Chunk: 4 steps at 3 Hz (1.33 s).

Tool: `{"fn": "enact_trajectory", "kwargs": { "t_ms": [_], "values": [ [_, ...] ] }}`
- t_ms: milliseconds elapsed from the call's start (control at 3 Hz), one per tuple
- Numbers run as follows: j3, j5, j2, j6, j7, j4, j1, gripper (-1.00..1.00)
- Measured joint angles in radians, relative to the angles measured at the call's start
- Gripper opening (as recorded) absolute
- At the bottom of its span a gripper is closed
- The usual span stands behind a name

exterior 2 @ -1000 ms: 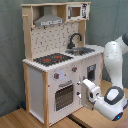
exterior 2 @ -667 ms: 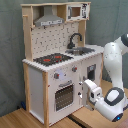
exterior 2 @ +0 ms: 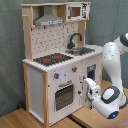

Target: Play with the kitchen

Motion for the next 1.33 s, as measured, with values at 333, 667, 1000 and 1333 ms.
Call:
{"fn": "enact_trajectory", "kwargs": {
  "t_ms": [333, 667, 1000, 1333],
  "values": [
    [0.05, 0.016, -0.001, 0.001, -0.022, -0.015, -0.088, 1.0],
    [0.094, 0.015, -0.005, 0.001, -0.116, -0.01, -0.106, 1.0],
    [0.108, 0.006, -0.005, 0.004, -0.214, -0.009, -0.116, 1.0],
    [0.122, -0.007, -0.007, 0.004, -0.316, -0.007, -0.116, 1.0]
  ]
}}
